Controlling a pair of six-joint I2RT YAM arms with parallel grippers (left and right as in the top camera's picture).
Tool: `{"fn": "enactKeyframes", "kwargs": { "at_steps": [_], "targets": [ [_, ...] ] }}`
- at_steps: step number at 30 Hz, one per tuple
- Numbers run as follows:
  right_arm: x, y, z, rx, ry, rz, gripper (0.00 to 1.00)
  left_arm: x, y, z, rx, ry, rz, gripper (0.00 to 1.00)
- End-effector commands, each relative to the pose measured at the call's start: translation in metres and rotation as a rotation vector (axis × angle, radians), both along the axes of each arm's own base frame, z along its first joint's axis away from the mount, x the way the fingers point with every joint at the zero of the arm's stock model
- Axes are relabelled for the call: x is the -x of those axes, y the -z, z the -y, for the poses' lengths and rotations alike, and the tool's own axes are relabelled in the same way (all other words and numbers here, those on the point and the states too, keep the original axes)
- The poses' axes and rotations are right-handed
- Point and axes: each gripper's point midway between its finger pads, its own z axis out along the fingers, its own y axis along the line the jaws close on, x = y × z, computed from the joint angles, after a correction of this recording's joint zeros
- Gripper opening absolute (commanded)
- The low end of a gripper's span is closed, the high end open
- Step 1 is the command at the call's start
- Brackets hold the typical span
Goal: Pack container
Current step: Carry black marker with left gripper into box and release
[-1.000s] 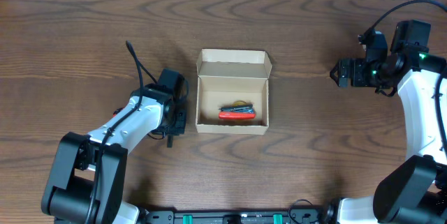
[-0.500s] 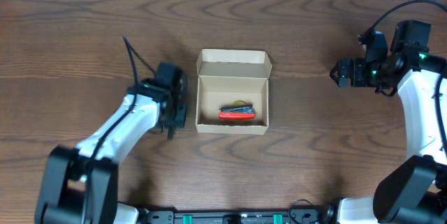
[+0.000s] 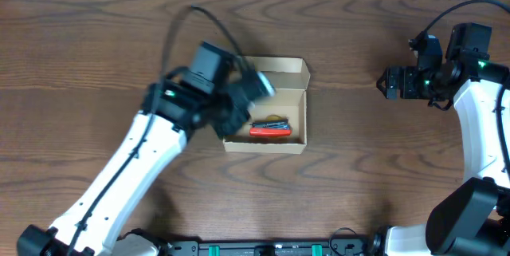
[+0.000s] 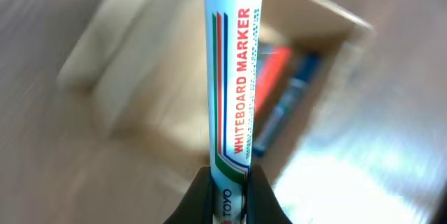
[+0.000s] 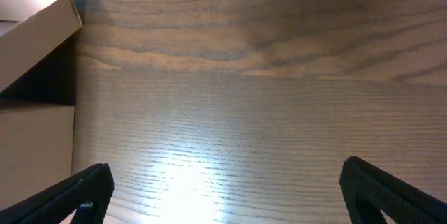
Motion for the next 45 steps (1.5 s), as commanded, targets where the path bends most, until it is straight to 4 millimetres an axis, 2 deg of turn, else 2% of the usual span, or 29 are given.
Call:
{"fn": "enactKeyframes", "kwargs": {
  "at_steps": [1, 6, 11, 19, 24, 28, 30, 31, 33, 41, 45],
  "targets": [
    [0.001, -0.001, 0.002, -0.001, 0.009, 0.004, 0.99, 0.018, 0.001, 0.023, -0.025, 0.406, 0.134, 0.06],
    [0.001, -0.001, 0.002, -0.001, 0.008, 0.004, 0.99, 0.009, 0.007, 0.037, -0.018, 0.442, 0.172, 0.06],
    [0.001, -0.001, 0.002, -0.001, 0.008, 0.004, 0.99, -0.003, 0.027, 0.047, -0.024, 0.445, 0.156, 0.06],
    [0.001, -0.001, 0.002, -0.002, 0.008, 0.003, 0.99, -0.008, 0.087, 0.049, -0.085, 0.449, 0.010, 0.06],
    [0.001, -0.001, 0.002, -0.002, 0.008, 0.003, 0.99, -0.014, 0.124, 0.035, -0.172, 0.398, -0.070, 0.06],
    [0.001, -0.001, 0.002, -0.002, 0.008, 0.004, 0.99, -0.017, 0.144, 0.026, -0.210, 0.352, -0.123, 0.06],
    [0.001, -0.002, 0.002, -0.004, 0.007, 0.005, 0.99, -0.016, 0.146, 0.025, -0.214, 0.351, -0.131, 0.06],
    [0.001, -0.002, 0.002, -0.004, 0.007, 0.005, 0.99, -0.016, 0.146, 0.025, -0.214, 0.351, -0.131, 0.10],
    [0.001, -0.002, 0.002, -0.004, 0.007, 0.005, 0.99, -0.016, 0.146, 0.024, -0.215, 0.350, -0.133, 0.34],
    [0.001, -0.002, 0.001, -0.005, 0.006, 0.005, 0.99, -0.018, 0.140, 0.026, -0.202, 0.282, -0.150, 0.50],
    [0.000, -0.002, 0.001, -0.007, 0.005, 0.006, 0.99, -0.031, 0.115, 0.034, -0.166, 0.202, -0.124, 0.56]
  ]
}}
